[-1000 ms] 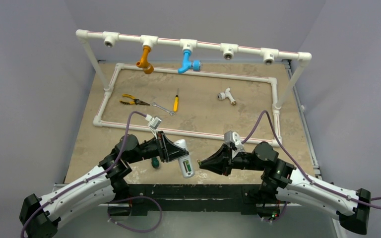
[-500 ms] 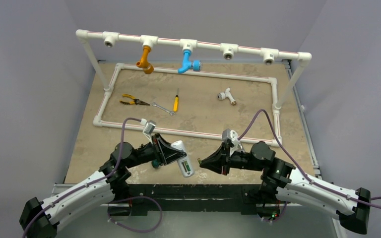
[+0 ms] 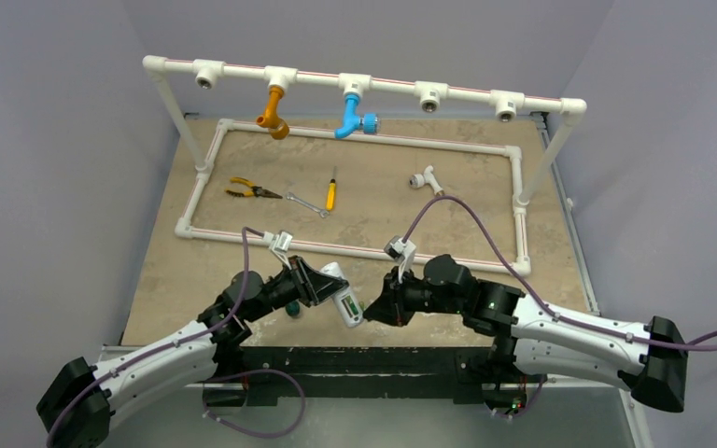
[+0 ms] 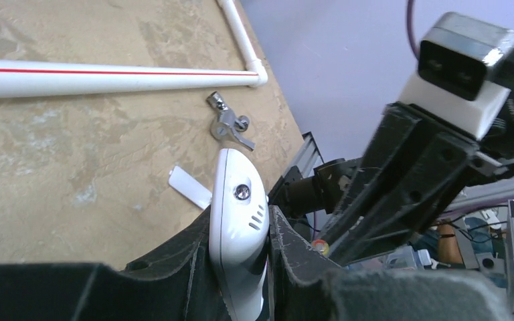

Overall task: Load the batteries into the remote control
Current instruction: Load the battery into the remote control.

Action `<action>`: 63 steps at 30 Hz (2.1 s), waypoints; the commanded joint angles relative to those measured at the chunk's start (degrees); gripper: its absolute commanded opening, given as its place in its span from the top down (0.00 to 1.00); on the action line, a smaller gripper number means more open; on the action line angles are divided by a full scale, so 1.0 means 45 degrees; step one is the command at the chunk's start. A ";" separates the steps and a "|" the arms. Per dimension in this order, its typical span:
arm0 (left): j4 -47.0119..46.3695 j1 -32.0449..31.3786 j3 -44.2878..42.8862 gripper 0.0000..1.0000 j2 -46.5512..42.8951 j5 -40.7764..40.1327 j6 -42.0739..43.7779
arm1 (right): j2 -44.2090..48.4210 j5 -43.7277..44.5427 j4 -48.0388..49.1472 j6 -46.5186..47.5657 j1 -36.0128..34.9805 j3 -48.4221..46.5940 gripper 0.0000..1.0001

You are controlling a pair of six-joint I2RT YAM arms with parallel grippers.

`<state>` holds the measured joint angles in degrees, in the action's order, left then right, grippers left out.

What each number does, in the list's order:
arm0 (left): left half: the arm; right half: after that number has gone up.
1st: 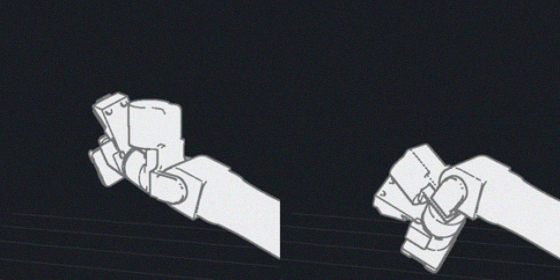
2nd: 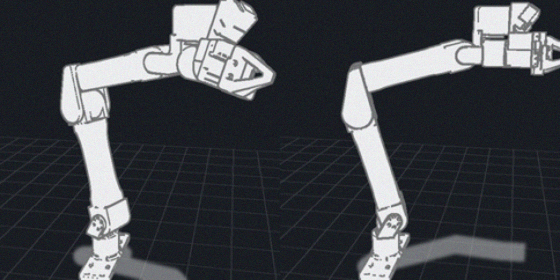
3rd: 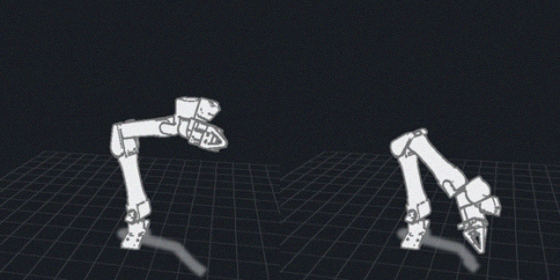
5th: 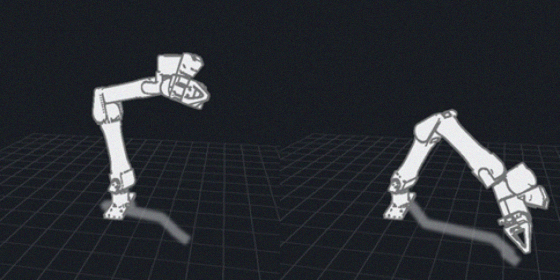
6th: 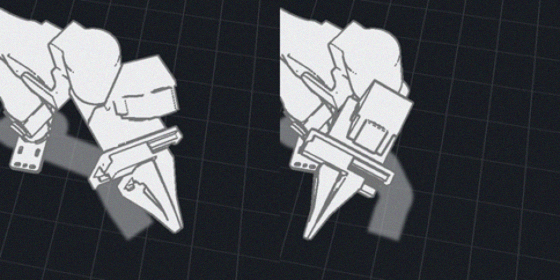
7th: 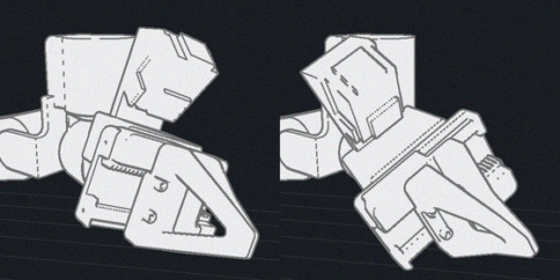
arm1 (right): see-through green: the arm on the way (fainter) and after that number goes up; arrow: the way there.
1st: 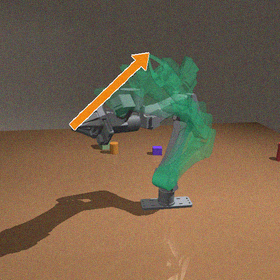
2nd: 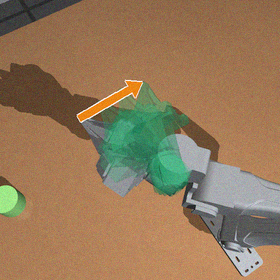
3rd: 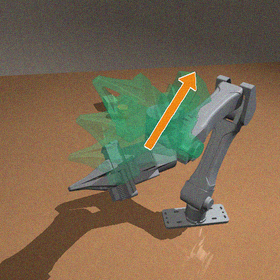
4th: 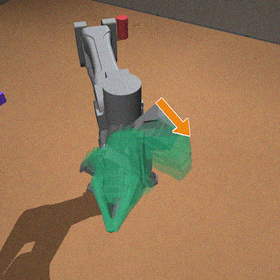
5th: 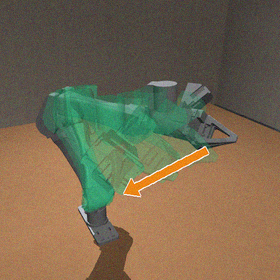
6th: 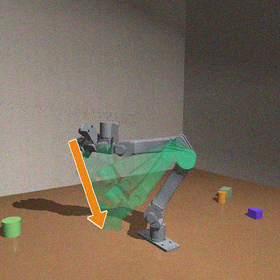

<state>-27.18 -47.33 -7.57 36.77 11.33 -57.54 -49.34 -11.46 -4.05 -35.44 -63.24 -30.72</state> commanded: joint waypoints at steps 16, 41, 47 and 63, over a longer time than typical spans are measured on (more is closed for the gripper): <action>-0.0970 -0.0029 0.0179 1.00 0.0743 -0.1196 -0.2391 | -0.3103 0.1607 -0.5037 0.0012 -0.0235 -0.4526 1.00; -0.0649 -0.0029 -0.0113 1.00 0.1084 -0.1171 -0.2514 | -0.4356 0.0984 -0.4364 -0.0287 -0.0245 -0.5191 1.00; -0.0783 -0.0024 -0.0112 1.00 0.1048 -0.1336 -0.2600 | -0.4544 0.0756 -0.3942 -0.0646 -0.0243 -0.4939 1.00; -0.0950 -0.0029 -0.0153 1.00 0.1172 -0.1245 -0.2648 | -0.5087 0.0759 -0.4010 -0.0666 -0.0243 -0.4956 1.00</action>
<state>-26.76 -47.33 -6.96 41.93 5.72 -68.45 -72.05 -7.27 -23.20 -37.98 -64.12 -51.77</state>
